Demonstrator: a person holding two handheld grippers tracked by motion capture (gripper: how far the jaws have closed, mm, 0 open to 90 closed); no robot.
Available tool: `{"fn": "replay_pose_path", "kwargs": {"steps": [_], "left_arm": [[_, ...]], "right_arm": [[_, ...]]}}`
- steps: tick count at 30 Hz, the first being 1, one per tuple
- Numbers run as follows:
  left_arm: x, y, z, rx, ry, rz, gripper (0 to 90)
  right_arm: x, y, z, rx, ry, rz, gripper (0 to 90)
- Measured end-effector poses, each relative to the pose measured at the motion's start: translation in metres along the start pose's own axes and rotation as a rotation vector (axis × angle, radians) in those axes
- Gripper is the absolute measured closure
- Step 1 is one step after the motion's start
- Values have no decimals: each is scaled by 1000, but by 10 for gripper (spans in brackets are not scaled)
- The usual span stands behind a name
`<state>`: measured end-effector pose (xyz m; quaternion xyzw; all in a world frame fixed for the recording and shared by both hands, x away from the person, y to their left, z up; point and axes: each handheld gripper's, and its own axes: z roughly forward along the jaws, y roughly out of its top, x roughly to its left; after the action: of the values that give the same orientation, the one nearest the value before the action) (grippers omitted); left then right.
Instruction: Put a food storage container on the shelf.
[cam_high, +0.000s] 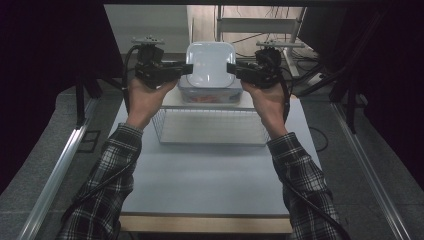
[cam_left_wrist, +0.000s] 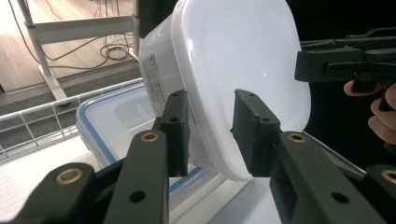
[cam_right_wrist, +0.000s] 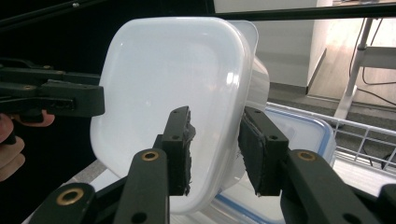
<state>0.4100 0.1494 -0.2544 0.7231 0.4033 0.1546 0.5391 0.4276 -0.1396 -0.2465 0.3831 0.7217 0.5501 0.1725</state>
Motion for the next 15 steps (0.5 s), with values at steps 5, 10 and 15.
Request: {"fn": "replay_pose_path", "kwargs": {"steps": [5, 10, 15], "left_arm": [[1, 2, 5, 4, 41, 15, 590], [4, 6, 9, 7, 88, 28, 546], [3, 12, 14, 13, 117, 40, 541]], "right_arm": [[-1, 1, 4, 0, -18, -2, 608], [-2, 0, 9, -1, -37, 0, 597], [-5, 3, 12, -1, -53, 6, 576]]}}
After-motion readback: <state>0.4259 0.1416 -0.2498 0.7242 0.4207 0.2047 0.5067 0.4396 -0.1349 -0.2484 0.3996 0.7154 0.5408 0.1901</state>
